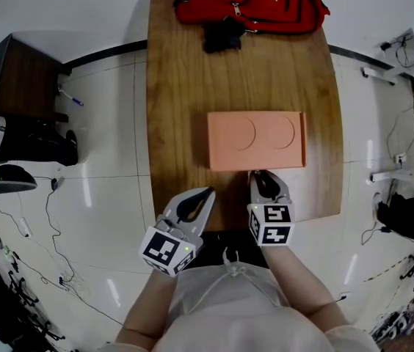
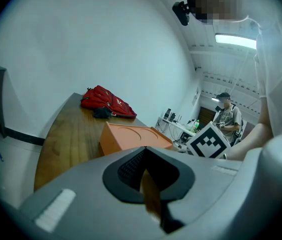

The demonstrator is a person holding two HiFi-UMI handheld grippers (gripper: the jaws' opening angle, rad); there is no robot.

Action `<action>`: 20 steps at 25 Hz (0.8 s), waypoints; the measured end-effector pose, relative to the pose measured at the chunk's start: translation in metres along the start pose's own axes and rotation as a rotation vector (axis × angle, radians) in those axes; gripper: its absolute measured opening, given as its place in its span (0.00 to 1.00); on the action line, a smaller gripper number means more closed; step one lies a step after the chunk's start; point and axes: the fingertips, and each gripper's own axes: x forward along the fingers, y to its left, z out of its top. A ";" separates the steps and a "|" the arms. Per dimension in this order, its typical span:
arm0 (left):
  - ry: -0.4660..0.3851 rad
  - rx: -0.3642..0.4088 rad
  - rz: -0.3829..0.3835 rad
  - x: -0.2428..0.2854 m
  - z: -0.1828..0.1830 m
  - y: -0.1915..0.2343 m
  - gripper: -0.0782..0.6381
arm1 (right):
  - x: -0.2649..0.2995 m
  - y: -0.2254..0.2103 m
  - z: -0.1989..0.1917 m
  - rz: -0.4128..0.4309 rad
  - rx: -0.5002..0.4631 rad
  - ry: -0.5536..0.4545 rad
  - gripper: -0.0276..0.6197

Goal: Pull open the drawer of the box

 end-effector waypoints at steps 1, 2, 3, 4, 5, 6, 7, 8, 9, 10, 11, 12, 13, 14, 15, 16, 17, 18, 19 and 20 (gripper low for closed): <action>0.000 0.000 0.002 -0.001 0.000 0.001 0.12 | 0.000 -0.001 0.000 0.003 0.006 0.002 0.14; -0.001 -0.001 0.004 -0.003 0.000 0.002 0.12 | 0.000 -0.002 0.000 0.006 0.007 0.004 0.15; -0.003 -0.002 0.008 -0.004 0.000 0.003 0.12 | 0.000 -0.002 0.000 0.009 0.003 0.005 0.15; -0.005 -0.002 0.011 -0.005 0.000 0.003 0.12 | 0.001 -0.002 0.000 0.010 -0.004 0.006 0.15; -0.006 -0.001 0.013 -0.006 0.000 0.003 0.12 | 0.001 -0.001 0.000 0.010 -0.013 0.005 0.15; -0.008 -0.001 0.014 -0.007 0.000 0.002 0.12 | 0.001 -0.001 0.001 0.010 -0.021 0.001 0.15; -0.010 -0.001 0.015 -0.008 0.000 0.001 0.12 | 0.001 -0.001 0.001 0.012 -0.025 -0.003 0.15; -0.013 0.000 0.017 -0.010 0.001 -0.001 0.12 | 0.000 -0.001 0.001 0.014 -0.025 -0.006 0.15; -0.015 0.000 0.020 -0.011 0.001 -0.002 0.12 | 0.000 0.000 0.001 0.017 -0.024 -0.006 0.15; -0.019 -0.002 0.025 -0.012 0.000 -0.002 0.12 | -0.001 0.000 0.000 0.021 -0.023 -0.003 0.15; -0.023 -0.005 0.030 -0.013 0.000 -0.003 0.12 | -0.002 0.001 -0.002 0.023 -0.023 0.001 0.15; -0.027 -0.008 0.034 -0.013 0.000 -0.004 0.12 | -0.004 0.001 -0.005 0.025 -0.024 0.005 0.15; -0.030 -0.010 0.034 -0.013 0.000 -0.005 0.12 | -0.006 0.002 -0.008 0.028 -0.024 0.008 0.15; -0.034 -0.011 0.034 -0.014 -0.001 -0.007 0.12 | -0.008 0.004 -0.011 0.032 -0.023 0.009 0.15; -0.036 -0.012 0.034 -0.014 -0.001 -0.010 0.12 | -0.010 0.005 -0.014 0.036 -0.022 0.011 0.15; -0.038 -0.011 0.034 -0.015 -0.002 -0.012 0.12 | -0.013 0.006 -0.018 0.039 -0.023 0.014 0.15; -0.040 -0.009 0.035 -0.016 -0.002 -0.014 0.12 | -0.016 0.006 -0.022 0.042 -0.024 0.019 0.15; -0.042 -0.008 0.038 -0.017 -0.002 -0.016 0.12 | -0.019 0.007 -0.026 0.045 -0.024 0.025 0.15; -0.044 -0.007 0.042 -0.018 -0.002 -0.017 0.12 | -0.022 0.008 -0.030 0.048 -0.026 0.030 0.15; -0.045 -0.005 0.045 -0.018 -0.002 -0.018 0.12 | -0.024 0.008 -0.034 0.051 -0.028 0.032 0.15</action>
